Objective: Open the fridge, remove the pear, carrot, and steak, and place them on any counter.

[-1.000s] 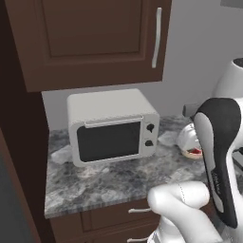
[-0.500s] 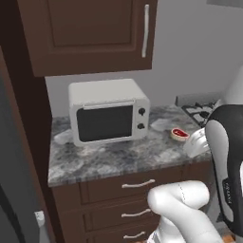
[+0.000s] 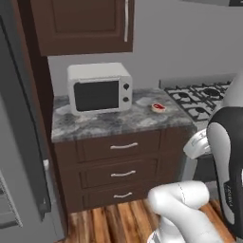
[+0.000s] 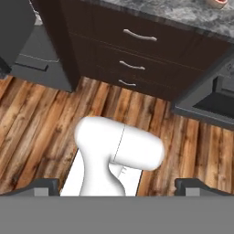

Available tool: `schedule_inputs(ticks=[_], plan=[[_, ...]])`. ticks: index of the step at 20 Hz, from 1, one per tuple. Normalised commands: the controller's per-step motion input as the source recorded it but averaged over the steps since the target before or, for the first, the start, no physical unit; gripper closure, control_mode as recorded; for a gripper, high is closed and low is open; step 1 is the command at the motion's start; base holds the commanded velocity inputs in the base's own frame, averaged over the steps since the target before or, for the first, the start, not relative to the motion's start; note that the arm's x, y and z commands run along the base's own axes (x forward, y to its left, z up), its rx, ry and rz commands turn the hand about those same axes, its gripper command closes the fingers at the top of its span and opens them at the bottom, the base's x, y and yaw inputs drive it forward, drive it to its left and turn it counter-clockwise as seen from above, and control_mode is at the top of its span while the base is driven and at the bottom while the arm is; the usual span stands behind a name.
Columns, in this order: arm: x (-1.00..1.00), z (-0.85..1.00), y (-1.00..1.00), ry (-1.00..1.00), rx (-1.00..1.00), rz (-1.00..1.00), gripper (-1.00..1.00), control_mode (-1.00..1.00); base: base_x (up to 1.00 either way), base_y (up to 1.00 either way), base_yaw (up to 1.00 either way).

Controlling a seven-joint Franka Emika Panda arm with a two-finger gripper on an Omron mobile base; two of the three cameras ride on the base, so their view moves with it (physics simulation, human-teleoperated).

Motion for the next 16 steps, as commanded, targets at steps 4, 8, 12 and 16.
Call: schedule_inputs(ticks=[4, 8, 12, 16], plan=[[0.0, 0.0, 0.0, 0.0, 0.0, 0.0, -1.0, 1.0, -0.58, 0.88, 0.0], [0.0, 0.0, 0.0, 0.0, 0.0, 0.0, -1.0, 1.0, -0.63, 1.0, 0.0], [0.0, 0.0, 0.0, 0.0, 0.0, 0.0, -1.0, 1.0, -0.5, 1.0, 0.0], [0.0, 0.0, 0.0, 0.0, 0.0, 0.0, -1.0, 1.0, -0.23, 1.0, 0.0]])
